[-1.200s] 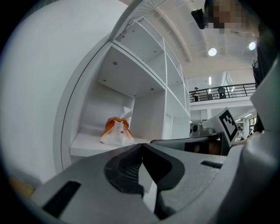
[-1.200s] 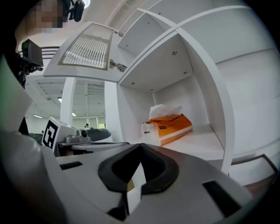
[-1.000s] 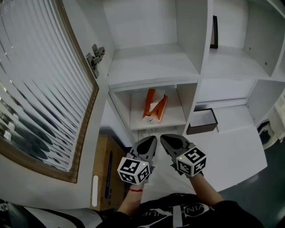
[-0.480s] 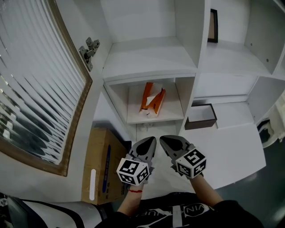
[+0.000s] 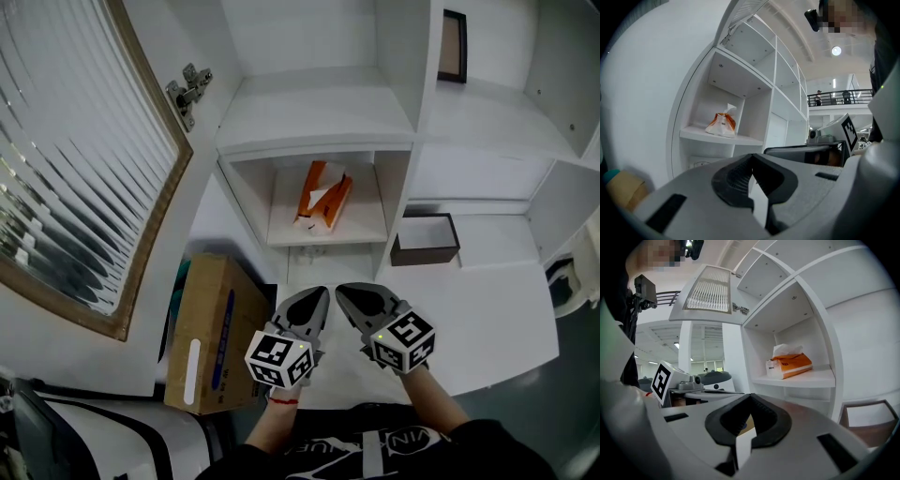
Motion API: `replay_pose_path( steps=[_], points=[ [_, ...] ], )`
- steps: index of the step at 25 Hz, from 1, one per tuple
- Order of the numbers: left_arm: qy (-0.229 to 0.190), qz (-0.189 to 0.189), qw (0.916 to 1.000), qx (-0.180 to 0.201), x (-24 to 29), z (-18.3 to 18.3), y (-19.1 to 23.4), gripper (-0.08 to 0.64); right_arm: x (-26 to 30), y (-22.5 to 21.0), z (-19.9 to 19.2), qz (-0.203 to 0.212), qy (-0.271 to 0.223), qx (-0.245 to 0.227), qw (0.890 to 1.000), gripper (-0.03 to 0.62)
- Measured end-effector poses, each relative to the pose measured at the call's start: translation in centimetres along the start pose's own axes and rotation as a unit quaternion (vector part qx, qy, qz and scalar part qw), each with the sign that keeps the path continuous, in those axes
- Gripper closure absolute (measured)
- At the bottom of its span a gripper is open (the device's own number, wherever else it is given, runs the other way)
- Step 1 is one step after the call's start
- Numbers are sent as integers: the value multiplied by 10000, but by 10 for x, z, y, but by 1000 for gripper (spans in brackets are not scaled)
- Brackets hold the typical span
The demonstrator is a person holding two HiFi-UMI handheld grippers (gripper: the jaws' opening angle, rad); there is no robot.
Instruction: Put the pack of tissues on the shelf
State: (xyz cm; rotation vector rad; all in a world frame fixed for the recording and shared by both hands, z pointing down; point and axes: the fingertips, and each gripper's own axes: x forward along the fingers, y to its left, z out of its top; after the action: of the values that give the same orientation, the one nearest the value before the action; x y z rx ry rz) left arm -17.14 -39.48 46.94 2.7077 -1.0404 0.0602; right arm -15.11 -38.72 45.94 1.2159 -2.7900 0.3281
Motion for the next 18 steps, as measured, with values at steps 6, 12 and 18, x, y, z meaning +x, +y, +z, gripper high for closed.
replay_pose_path(
  steps=[6, 12, 18],
  points=[
    [31, 123, 9999, -43, -5, -8, -9, 554, -8, 7, -6, 185, 40, 11, 9998, 589],
    [45, 262, 9996, -104, -10, -15, -19, 554, -17, 10, -11, 330, 74, 16, 9994, 589],
    [28, 405, 9991, -130, -16, -18, -26, 554, -24, 16, -16, 483, 97, 43, 9988, 589]
  ],
)
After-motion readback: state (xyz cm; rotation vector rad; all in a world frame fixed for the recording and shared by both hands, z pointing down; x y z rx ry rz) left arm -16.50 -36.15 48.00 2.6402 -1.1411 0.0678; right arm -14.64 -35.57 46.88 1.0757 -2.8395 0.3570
